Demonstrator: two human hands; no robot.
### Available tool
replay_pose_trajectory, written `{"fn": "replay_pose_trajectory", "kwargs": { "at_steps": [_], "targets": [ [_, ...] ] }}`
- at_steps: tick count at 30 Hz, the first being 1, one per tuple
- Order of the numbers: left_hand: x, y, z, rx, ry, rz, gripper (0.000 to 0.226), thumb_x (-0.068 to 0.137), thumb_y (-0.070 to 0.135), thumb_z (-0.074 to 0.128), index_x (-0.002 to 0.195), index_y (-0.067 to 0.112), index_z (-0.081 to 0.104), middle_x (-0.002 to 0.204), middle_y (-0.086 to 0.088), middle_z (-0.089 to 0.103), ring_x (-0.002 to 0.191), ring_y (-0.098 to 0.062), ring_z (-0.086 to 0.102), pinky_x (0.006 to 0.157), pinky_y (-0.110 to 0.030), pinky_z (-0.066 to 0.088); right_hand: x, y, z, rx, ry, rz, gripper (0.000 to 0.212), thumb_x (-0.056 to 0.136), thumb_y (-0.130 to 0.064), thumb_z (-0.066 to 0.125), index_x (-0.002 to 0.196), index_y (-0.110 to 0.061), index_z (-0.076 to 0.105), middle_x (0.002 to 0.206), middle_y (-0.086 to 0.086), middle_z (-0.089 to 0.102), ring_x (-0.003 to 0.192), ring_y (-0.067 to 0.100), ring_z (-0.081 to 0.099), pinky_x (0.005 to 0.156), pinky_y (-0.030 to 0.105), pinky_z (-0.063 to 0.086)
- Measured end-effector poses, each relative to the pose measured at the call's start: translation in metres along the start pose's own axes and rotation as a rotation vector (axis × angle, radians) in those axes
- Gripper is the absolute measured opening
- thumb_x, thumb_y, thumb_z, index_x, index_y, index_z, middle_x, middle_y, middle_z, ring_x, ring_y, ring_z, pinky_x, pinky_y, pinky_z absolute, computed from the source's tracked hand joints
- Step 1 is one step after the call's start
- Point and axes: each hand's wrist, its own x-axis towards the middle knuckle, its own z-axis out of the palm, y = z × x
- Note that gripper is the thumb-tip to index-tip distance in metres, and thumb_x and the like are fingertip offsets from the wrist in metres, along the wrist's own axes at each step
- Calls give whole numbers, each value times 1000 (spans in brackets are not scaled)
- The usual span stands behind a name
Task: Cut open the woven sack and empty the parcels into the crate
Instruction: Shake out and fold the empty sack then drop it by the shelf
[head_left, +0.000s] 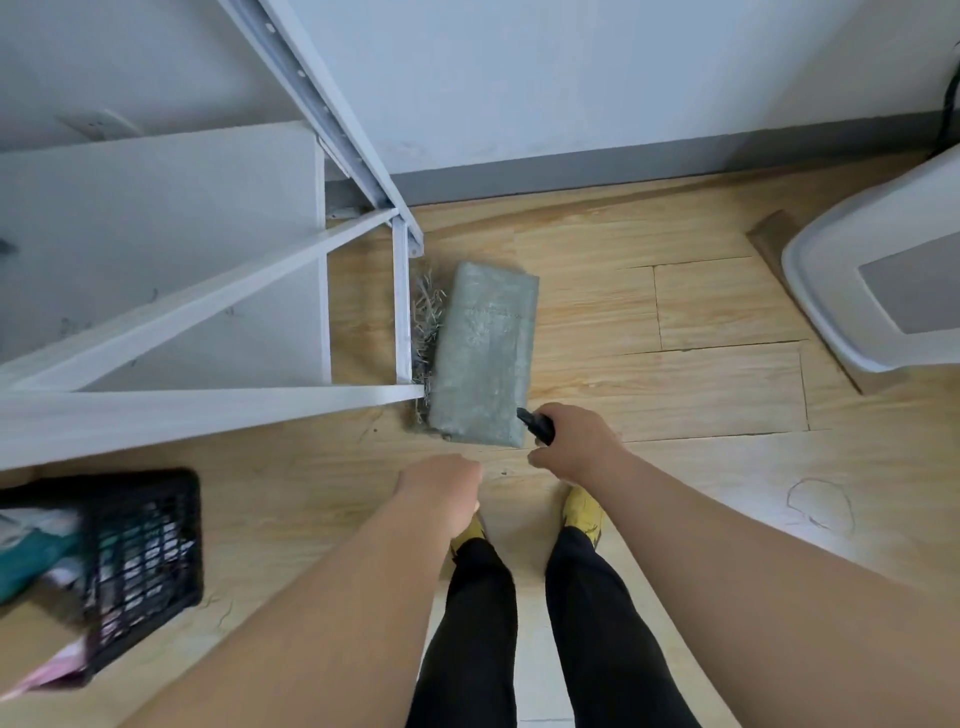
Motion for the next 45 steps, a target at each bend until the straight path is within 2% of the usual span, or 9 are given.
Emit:
{"fn": "replay_pose_trajectory", "kwargs": {
  "at_steps": [5, 11, 13, 17, 22, 26, 30, 37, 45],
  "targets": [
    [-23, 2, -41, -189, 135, -4, 33, 98, 27, 49, 130, 23, 53, 128, -1, 59, 115, -24, 57, 94, -43, 48, -25, -22, -28, 353, -37, 59, 48, 77, -20, 75, 119, -16, 52, 106, 9, 62, 92, 24, 61, 68, 30, 44],
    [-84, 20, -93, -1333, 181, -82, 24, 99, 35, 47, 115, 21, 58, 109, -3, 67, 90, -18, 65, 88, -40, 51, -73, -68, -64, 952, -75, 19, 13, 90, -7, 61, 102, -5, 57, 79, 10, 54, 63, 15, 51, 58, 23, 46],
    [-113, 24, -104, -1480, 157, -53, 25, 99, 38, 47, 113, 21, 57, 102, -1, 65, 84, -16, 64, 88, -41, 54, -95, -84, -79, 1042, -67, -11, 1, 94, -8, 56, 94, -8, 56, 77, 7, 55, 65, 17, 54, 61, 24, 49],
    [-168, 26, -117, -1534, 115, 21, 24, 99, 39, 48, 102, 19, 60, 106, -3, 67, 91, -18, 64, 84, -38, 55, -135, -108, -103, 1225, -102, -129, 11, 99, -11, 48, 90, -7, 53, 87, 10, 59, 79, 20, 58, 85, 35, 50],
    [-227, 24, -119, -1610, 243, 36, 18, 96, 30, 56, 95, 13, 59, 90, -4, 66, 82, -13, 66, 84, -36, 55, -180, -128, -117, 1270, -191, -198, 26, 103, -18, 41, 123, -3, 47, 105, 14, 67, 97, 25, 63, 84, 34, 52],
    [-252, 25, -117, -1564, 332, 42, 17, 97, 34, 53, 101, 18, 59, 86, 0, 64, 76, -11, 66, 80, -33, 53, -226, -135, -114, 931, -94, -250, 21, 102, -21, 43, 116, -15, 58, 101, 5, 66, 89, 19, 59, 68, 24, 45],
    [-270, 27, -112, -1658, 324, 54, 32, 98, 45, 45, 101, 18, 61, 79, -2, 68, 68, -13, 66, 69, -28, 48, -265, -135, -103, 927, 11, -271, 23, 102, -21, 44, 116, -13, 59, 92, 2, 62, 77, 13, 58, 62, 20, 47],
    [-322, -21, -22, -1676, 363, 149, 16, 97, 22, 52, 104, 12, 62, 90, -10, 68, 69, -19, 64, 65, -31, 45, -324, -169, -1, 941, 51, -257, 27, 102, -25, 41, 116, -10, 59, 100, 10, 64, 87, 27, 57, 69, 35, 50],
    [-431, -140, 79, -1618, 530, 145, 26, 100, 36, 47, 93, 13, 58, 82, -6, 65, 75, -19, 61, 72, -32, 56, -385, -271, 106, 788, -39, -491, 23, 101, -23, 46, 112, -15, 64, 106, 5, 68, 90, 17, 64, 83, 31, 51]
  ]
}}
